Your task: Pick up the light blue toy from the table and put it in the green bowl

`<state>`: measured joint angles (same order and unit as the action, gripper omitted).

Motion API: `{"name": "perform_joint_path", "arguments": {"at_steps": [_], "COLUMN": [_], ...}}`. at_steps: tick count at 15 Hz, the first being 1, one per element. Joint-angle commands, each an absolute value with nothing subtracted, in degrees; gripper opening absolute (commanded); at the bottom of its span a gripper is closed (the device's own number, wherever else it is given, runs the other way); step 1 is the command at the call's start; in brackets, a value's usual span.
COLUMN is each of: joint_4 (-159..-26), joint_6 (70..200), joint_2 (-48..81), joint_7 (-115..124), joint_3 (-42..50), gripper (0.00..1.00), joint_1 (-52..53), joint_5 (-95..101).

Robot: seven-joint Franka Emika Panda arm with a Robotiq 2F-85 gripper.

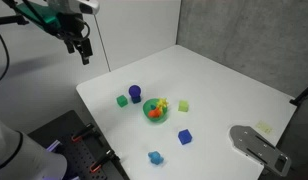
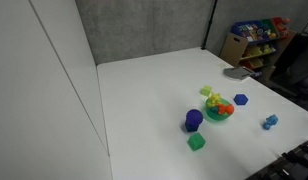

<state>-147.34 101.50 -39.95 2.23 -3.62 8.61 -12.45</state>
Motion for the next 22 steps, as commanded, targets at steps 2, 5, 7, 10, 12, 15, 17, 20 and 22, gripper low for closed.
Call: {"name": "perform_joint_path", "arguments": {"at_steps": [2,5,7,10,12,15,17,20,22], "joint_4": [-147.2,-147.2,-147.2,-146.6,-145.8,-145.3,-145.5,-146.8,-147.6], "joint_6": [101.3,101.3,101.3,102.1,103.7,107.7,110.8,115.6,118.5], "joint_2": [-40.0,-40.0,-40.0,-39.1,-37.6,-35.8,-34.7,-33.7,-32.7], "joint_7": [1.8,1.8,1.8,2.1,2.5,3.1,3.3,3.6,4.0], "joint_3": [-4.2,-4.2,-4.2,-4.6,-5.0,-5.3,-4.8,-3.9,-3.0], "gripper": [1.0,1.0,1.0,1.0,1.0,1.0,1.0,1.0,1.0], "joint_1": [7.8,7.8,7.8,7.5,6.7,4.9,3.2,0.3,-1.9], "joint_5": [-12.8,-12.8,-12.8,-12.1,-11.0,-8.1,-5.7,-1.8,0.8]}}
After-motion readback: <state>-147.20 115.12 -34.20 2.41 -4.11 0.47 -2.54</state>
